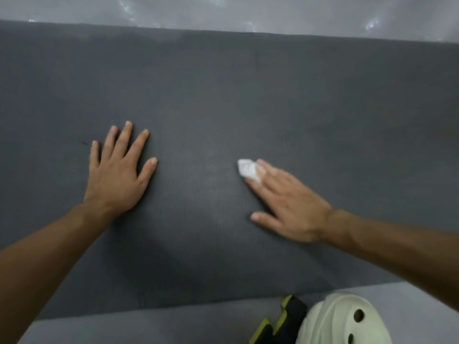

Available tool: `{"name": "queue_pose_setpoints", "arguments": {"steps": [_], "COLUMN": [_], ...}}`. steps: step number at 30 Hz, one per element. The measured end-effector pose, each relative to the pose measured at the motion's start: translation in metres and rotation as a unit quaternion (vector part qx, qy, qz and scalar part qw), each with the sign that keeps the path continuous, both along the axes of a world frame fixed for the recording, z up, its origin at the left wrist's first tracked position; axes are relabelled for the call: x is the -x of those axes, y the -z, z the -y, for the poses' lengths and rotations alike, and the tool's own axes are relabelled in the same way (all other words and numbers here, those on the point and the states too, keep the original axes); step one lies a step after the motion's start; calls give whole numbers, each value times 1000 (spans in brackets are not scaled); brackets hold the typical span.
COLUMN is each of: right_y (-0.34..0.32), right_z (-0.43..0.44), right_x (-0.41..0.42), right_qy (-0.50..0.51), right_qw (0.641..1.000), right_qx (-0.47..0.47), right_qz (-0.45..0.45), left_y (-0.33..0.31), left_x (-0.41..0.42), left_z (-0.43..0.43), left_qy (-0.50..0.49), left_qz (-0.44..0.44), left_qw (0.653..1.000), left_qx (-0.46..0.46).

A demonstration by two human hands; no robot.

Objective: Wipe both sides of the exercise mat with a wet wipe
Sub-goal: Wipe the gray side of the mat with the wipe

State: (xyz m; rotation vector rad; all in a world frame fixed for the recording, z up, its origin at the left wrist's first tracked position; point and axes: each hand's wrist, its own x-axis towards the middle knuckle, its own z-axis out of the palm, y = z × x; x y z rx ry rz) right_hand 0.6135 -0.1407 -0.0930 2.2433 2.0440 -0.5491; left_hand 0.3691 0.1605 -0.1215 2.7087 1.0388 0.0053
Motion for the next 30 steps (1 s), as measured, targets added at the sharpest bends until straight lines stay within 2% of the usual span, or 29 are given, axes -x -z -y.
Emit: {"name": "queue_pose_setpoints", "arguments": {"steps": [4, 7, 9, 11, 15, 18, 21, 23, 27, 30], "right_y": [1, 6, 10, 12, 7, 4, 2, 0, 1, 4], "right_z": [-13, -23, -35, -51, -79, -98, -132, -164, -224, -260], "right_x": [60, 55, 27, -13, -89, -122, -122, -101, -35, 3], "right_qy": [-136, -167, -101, 14, 222, 300, 352, 341, 200, 108], "right_qw": [991, 986, 993, 996, 972, 951, 935, 940, 979, 993], "right_qx": [3, -17, -37, -47, -32, -23, -31, -29, -35, -37], "right_qz": [-9, 11, 39, 69, 68, 66, 37, 9, -18, -28], "left_y": [0, 0, 0, -2, -6, -11, -15, -17, -18, -22], "left_x": [1, 2, 2, 2, 5, 7, 11, 16, 19, 15], "left_z": [1, 0, -1, -4, -13, -22, -28, -29, -28, -29], "left_qy": [0, -1, -2, 0, -7, -28, -38, -47, -51, -54], "left_qz": [3, -3, -4, -8, -18, -16, -24, -29, -29, -37], "left_qw": [1000, 1000, 1000, 1000, 1000, 999, 999, 998, 998, 997], "left_qx": [-5, -8, -5, -4, -4, 19, 22, 23, 28, 37]}}
